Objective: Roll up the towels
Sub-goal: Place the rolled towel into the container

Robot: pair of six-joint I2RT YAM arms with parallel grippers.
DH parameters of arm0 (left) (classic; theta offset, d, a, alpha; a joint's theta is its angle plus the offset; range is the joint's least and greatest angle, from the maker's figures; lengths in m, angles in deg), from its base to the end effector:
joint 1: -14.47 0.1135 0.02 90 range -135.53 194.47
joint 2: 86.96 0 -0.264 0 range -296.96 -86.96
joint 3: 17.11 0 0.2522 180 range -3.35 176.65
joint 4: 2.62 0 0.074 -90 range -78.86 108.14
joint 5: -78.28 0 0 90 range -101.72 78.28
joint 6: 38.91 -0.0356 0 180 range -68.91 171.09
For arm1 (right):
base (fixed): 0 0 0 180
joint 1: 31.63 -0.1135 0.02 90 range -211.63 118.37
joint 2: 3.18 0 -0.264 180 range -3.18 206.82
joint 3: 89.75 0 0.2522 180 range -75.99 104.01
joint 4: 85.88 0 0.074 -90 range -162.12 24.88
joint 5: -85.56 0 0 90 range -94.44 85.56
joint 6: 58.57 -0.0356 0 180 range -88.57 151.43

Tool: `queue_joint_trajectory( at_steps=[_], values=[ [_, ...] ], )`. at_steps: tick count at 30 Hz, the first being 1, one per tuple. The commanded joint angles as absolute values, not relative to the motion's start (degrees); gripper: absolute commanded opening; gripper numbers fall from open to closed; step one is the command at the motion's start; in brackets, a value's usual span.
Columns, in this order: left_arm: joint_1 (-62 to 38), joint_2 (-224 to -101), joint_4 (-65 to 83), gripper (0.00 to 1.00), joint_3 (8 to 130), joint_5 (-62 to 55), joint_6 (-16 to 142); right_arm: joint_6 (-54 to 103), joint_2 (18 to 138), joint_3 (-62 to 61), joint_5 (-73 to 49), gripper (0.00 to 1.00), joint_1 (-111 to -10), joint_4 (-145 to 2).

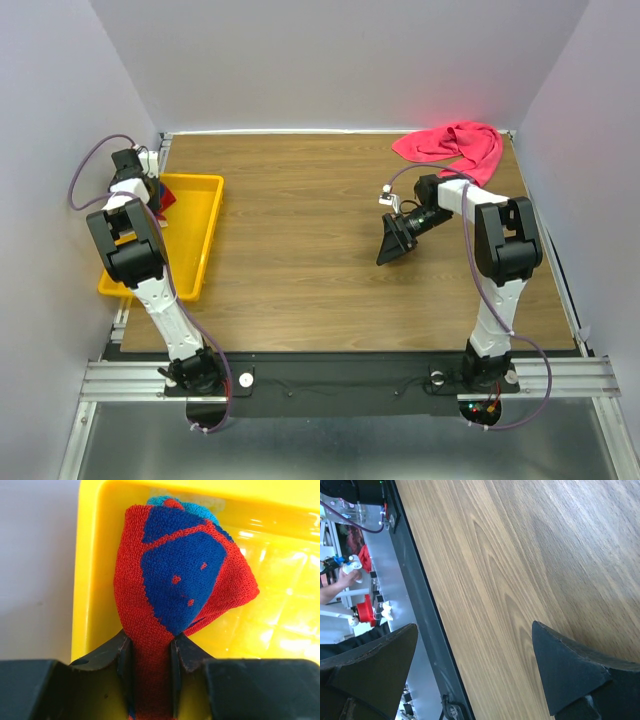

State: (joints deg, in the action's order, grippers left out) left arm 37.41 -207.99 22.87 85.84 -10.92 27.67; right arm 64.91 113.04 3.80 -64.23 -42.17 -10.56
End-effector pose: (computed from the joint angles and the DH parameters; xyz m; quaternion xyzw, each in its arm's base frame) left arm 0.4379 0.1848 0.1859 0.0066 0.9190 0.1493 0.3649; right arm 0.3449 0.0955 0.1621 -0.2919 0.8148 0.4993 0.0397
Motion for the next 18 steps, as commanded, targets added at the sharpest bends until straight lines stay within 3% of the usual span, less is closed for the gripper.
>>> queue_joint_trajectory(
  at_steps=[1, 10, 16, 18],
  values=[
    [38.0, -207.9, 19.4, 0.01, 85.0, -14.1, 30.8, 66.2, 112.3, 3.6, -64.3, 1.0, -42.3, -9.0],
    [38.1, -209.1, 20.5, 0.06, 85.7, -16.5, 32.6, 66.7, 112.2, 3.1, -64.6, 1.0, -42.3, -8.9],
    [38.0, -207.8, 21.5, 0.32, 85.8, -14.0, 32.4, 66.9, 111.9, 2.9, -64.5, 1.0, -42.3, -8.7],
    [37.9, -207.4, 21.9, 0.34, 85.9, -14.4, 32.0, 67.0, 111.8, 2.9, -64.6, 1.0, -42.3, -8.7]
  ],
)
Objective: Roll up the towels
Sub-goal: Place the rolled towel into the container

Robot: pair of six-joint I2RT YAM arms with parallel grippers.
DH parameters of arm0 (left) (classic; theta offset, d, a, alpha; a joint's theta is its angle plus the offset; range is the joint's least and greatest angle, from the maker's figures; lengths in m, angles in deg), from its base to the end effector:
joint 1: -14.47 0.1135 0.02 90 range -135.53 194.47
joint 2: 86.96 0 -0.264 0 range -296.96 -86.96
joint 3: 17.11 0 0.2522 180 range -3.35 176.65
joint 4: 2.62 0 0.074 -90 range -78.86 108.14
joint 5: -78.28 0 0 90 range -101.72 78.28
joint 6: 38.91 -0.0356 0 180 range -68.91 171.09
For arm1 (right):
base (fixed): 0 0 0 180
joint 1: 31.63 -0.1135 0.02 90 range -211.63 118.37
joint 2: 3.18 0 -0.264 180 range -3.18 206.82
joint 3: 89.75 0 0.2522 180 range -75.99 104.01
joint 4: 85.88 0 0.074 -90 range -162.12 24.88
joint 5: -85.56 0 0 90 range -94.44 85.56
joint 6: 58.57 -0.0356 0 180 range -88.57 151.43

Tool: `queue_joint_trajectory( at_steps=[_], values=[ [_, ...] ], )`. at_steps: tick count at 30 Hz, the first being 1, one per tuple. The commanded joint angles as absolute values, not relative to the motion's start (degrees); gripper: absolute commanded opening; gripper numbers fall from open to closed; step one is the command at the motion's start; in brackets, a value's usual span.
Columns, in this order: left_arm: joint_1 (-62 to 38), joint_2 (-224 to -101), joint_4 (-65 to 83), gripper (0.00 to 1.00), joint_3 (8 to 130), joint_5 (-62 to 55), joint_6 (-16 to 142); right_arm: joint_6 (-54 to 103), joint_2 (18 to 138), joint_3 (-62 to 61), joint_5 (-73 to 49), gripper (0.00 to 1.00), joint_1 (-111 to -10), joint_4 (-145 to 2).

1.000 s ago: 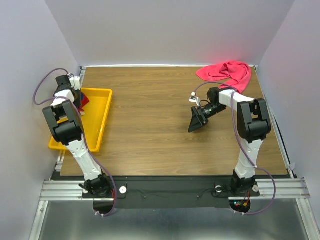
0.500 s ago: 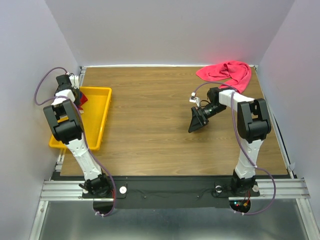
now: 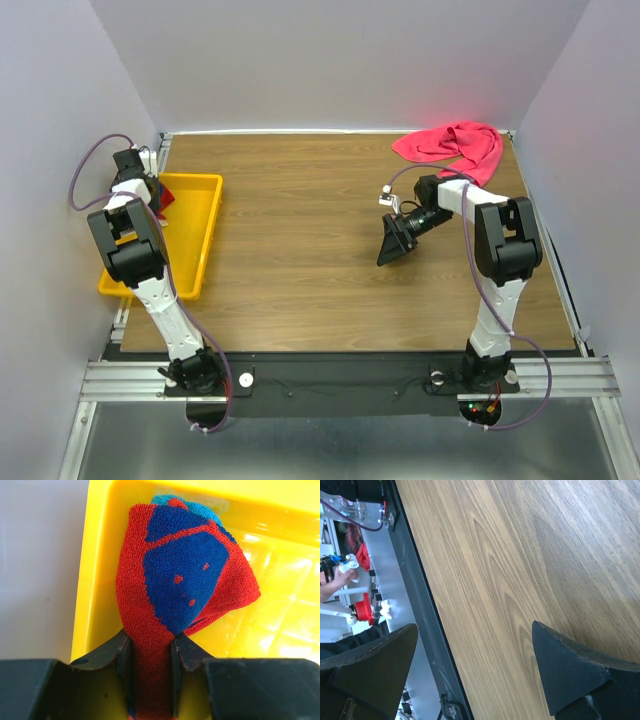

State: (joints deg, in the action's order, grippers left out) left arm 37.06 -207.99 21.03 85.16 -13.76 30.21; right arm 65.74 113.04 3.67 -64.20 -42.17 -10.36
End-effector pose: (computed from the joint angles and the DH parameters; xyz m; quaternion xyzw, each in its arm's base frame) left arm 0.4388 0.1839 0.1847 -0.0208 0.9146 0.1645 0.3687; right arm 0.3442 0.0953 0.1616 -0.2965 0.8132 0.4992 0.0408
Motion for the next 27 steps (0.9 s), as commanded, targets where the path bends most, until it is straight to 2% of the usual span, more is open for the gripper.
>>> queue_joint_trajectory(
  at_steps=[1, 5, 6, 7, 16, 17, 18, 27],
  values=[
    [38.0, -207.4, 22.0, 0.37, 86.2, -14.5, 31.8, 67.1, 111.8, 2.9, -64.6, 1.0, -42.3, -8.5],
    [38.0, -206.3, 23.1, 0.43, 86.8, -14.9, 30.8, 67.3, 111.6, 2.9, -64.9, 1.0, -42.3, -8.5],
    [38.0, -206.1, 23.4, 0.55, 86.9, -14.9, 30.4, 67.4, 111.5, 3.0, -64.9, 1.0, -42.3, -8.4],
    [38.0, -205.7, 23.4, 0.56, 86.9, -15.1, 30.3, 67.5, 111.4, 3.0, -65.0, 1.0, -42.3, -8.3],
    [38.0, -203.9, 25.2, 0.58, 89.1, -15.7, 29.2, 68.3, 111.1, 2.7, -65.4, 1.0, -42.3, -8.0],
    [38.0, -203.6, 25.3, 0.74, 89.3, -15.7, 29.0, 68.3, 111.0, 2.7, -65.5, 1.0, -42.3, -8.0],
    [38.0, -203.3, 25.2, 0.81, 89.5, -15.8, 28.9, 68.6, 111.0, 2.6, -65.6, 1.0, -42.3, -7.9],
    [37.9, -201.0, 28.6, 0.85, 93.2, -15.6, 27.4, 69.4, 109.9, 3.2, -66.5, 1.0, -42.3, -7.5]
  ],
)
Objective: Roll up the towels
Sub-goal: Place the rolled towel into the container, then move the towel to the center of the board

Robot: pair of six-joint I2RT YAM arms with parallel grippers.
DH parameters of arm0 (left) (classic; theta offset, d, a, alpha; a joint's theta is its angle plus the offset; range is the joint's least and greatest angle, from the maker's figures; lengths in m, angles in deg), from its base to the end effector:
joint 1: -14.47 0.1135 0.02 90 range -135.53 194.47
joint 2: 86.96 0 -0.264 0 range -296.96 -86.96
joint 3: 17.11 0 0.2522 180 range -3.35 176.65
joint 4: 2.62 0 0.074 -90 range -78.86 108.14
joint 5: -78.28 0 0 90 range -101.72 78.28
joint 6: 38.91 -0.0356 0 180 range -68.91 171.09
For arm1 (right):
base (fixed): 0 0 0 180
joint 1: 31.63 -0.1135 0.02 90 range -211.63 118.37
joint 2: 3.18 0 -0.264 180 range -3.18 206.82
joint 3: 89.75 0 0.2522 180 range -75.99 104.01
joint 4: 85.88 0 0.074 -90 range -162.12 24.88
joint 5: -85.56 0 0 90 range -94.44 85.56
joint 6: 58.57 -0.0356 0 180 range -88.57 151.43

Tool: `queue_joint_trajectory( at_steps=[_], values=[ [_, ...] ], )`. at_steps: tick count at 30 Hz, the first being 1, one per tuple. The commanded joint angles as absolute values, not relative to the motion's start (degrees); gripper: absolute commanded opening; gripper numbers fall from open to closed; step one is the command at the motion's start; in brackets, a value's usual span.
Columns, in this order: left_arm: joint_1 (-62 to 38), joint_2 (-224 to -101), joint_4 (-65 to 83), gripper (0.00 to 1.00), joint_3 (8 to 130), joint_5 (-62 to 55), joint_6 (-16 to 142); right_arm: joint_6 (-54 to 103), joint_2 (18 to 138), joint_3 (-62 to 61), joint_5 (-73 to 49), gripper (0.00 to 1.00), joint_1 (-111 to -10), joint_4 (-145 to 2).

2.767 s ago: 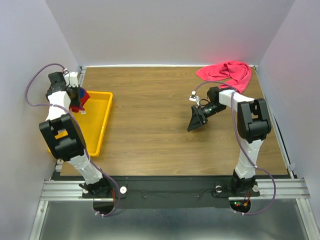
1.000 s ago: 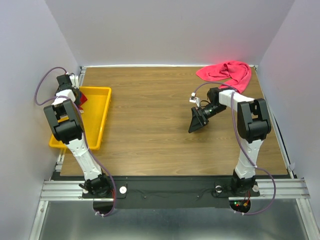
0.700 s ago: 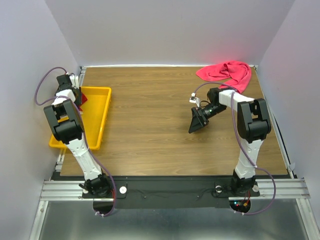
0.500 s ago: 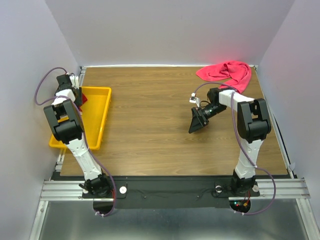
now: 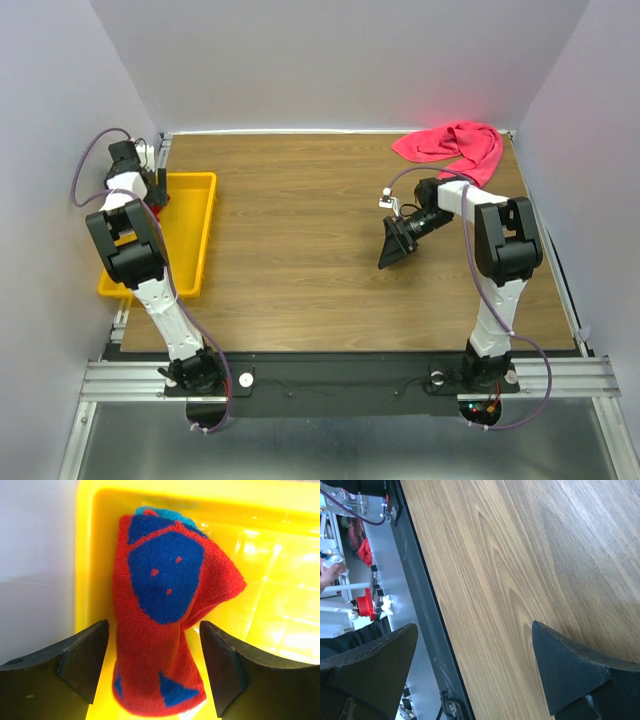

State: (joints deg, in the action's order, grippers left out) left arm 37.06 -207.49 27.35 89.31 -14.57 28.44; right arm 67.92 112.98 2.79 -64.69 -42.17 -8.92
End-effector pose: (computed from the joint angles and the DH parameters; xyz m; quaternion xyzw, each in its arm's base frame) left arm 0.4401 0.1850 0.2032 -0.0092 0.9205 0.1711 0.3512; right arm 0.3391 0.0945 0.1593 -0.3012 0.8082 0.5049 0.0345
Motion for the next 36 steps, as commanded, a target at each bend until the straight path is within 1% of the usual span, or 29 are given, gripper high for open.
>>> queue_joint_trajectory(
  at_steps=[1, 7, 8, 9, 15, 17, 18, 20, 21, 22, 24, 25, 27, 28, 30, 31, 34, 36],
  values=[
    [37.7, -200.3, 28.8, 0.85, 93.5, -15.3, 27.1, 69.4, 109.7, 3.4, -66.6, 1.0, -42.3, -7.3],
    [35.5, -193.8, 30.7, 0.86, 94.6, -12.0, 25.6, 68.6, 107.6, 5.3, -66.5, 1.0, -42.3, -7.1],
    [34.6, -191.6, 30.8, 0.98, 94.8, -10.3, 25.2, 68.3, 107.1, 5.9, -66.3, 1.0, -42.0, -7.2],
    [34.3, -190.2, 30.9, 0.99, 95.0, -9.5, 25.2, 67.5, 106.9, 6.5, -66.1, 1.0, -41.7, -7.3],
    [32.9, -177.7, 31.7, 0.99, 93.0, 7.4, 25.2, 61.0, 105.9, 15.6, -63.3, 1.0, -36.2, -8.9],
    [32.0, -173.1, 31.5, 0.99, 90.2, 12.4, 25.4, 58.3, 105.6, 17.9, -59.8, 1.0, -33.8, -11.9],
    [30.4, -171.7, 31.3, 0.99, 87.7, 13.8, 25.6, 55.5, 105.0, 18.4, -55.6, 1.0, -33.0, -15.0],
    [27.1, -167.8, 31.3, 0.99, 85.2, 12.9, 24.9, 52.3, 104.5, 19.5, -50.3, 1.0, -31.9, -18.9],
    [22.9, -166.7, 31.3, 0.99, 82.4, 11.8, 24.0, 49.3, 104.2, 19.7, -47.0, 1.0, -30.1, -23.0],
    [20.7, -165.6, 31.2, 0.99, 80.8, 8.7, 23.8, 48.4, 104.3, 20.3, -40.6, 1.0, -29.5, -24.6],
    [16.3, -162.6, 30.2, 0.99, 77.7, 6.5, 23.8, 45.4, 105.4, 23.0, -34.2, 1.0, -28.5, -27.5],
    [12.7, -161.1, 29.3, 0.99, 74.8, 5.0, 25.1, 44.3, 107.7, 25.6, -28.1, 1.0, -28.2, -29.4],
    [10.2, -160.2, 28.7, 0.99, 72.5, 4.5, 26.5, 42.5, 110.1, 28.0, -22.3, 1.0, -28.0, -32.2],
    [9.2, -159.8, 28.6, 0.99, 71.0, 4.6, 27.0, 41.8, 112.4, 29.1, -17.2, 1.0, -27.8, -33.3],
    [7.2, -159.4, 28.5, 0.99, 69.9, 4.6, 28.6, 40.7, 115.5, 31.8, -13.1, 1.0, -27.6, -35.1],
    [6.8, -159.4, 28.5, 0.99, 69.2, 4.8, 28.9, 39.7, 118.7, 35.3, -10.8, 1.0, -27.4, -35.7],
    [6.2, -159.0, 28.5, 0.99, 68.5, 4.5, 29.4, 39.5, 123.7, 41.9, -8.4, 1.0, -27.2, -35.9],
    [6.1, -158.9, 28.4, 0.99, 68.5, 3.7, 29.6, 40.0, 127.8, 44.1, -7.5, 1.0, -27.2, -36.3]
  ],
)
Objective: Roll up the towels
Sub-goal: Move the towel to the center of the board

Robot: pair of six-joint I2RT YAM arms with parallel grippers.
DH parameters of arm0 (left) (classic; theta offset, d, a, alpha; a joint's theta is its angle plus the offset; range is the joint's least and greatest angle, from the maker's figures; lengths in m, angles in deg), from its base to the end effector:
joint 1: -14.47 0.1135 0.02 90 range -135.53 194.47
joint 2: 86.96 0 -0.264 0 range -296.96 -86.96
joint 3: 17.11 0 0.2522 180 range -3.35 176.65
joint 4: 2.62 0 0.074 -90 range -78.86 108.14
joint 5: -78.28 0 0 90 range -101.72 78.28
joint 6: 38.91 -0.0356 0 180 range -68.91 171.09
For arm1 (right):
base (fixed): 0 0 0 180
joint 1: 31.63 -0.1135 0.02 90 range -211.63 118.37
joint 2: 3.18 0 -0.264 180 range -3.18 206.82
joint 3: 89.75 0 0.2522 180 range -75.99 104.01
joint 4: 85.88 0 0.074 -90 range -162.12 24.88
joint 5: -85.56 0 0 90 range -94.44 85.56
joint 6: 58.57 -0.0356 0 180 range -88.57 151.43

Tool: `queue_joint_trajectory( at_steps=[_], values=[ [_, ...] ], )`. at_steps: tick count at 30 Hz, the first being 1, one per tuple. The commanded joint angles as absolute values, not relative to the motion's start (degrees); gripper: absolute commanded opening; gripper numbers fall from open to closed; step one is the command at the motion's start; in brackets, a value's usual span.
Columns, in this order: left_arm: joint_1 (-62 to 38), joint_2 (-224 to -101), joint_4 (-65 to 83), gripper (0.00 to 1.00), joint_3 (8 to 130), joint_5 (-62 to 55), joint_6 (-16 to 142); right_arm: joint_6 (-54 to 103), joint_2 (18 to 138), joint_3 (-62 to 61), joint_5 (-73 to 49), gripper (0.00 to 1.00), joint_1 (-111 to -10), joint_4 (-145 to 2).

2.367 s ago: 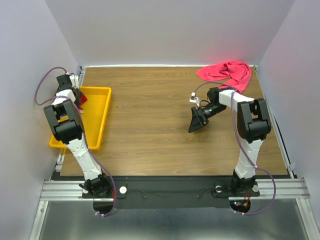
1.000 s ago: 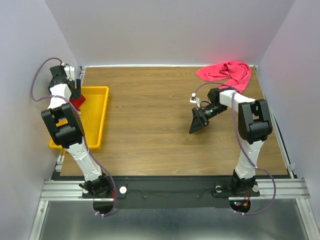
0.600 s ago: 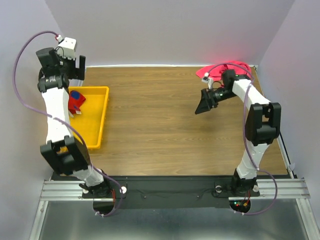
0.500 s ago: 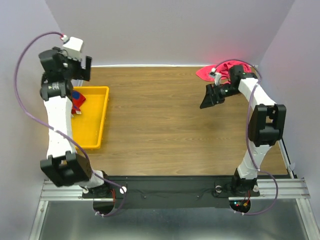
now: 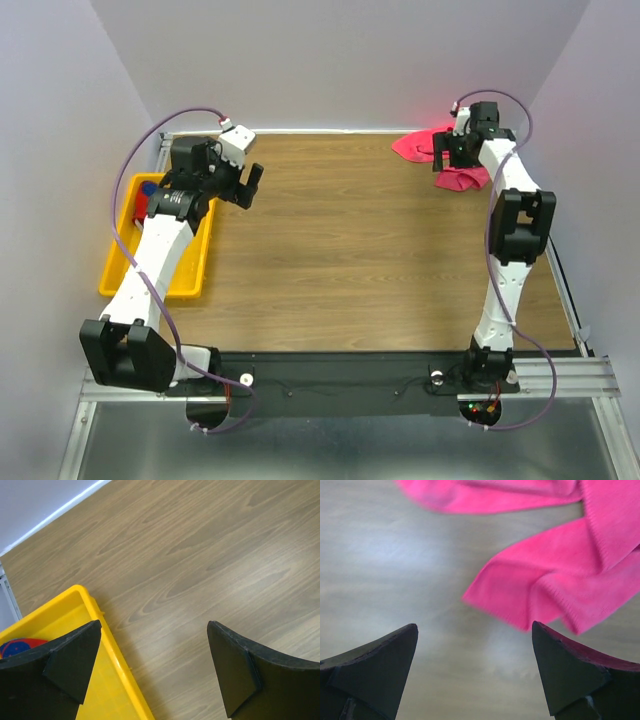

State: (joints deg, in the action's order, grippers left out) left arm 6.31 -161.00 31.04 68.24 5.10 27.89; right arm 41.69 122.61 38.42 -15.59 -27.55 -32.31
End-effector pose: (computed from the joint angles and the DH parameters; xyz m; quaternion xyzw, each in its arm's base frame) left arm 0.2902 -0.0520 0.3757 0.3005 0.7692 -0.0484 0.5618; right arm 0.4939 -0.0283 0.2532 -0.0828 0.9356 0.0496 0.3395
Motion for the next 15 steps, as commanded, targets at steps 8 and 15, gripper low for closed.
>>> queue_joint_trajectory(
  at_steps=[8, 15],
  values=[
    [6.1, -158.0, 28.6, 0.99, 68.5, 2.4, 29.6, 40.2, 136.3, 47.2, -11.8, 0.87, -27.0, -37.4],
    [6.1, -157.8, 28.6, 0.99, 68.5, 0.9, 28.9, 40.0, 136.4, 38.9, -17.7, 0.48, -27.0, -36.7]
  ],
)
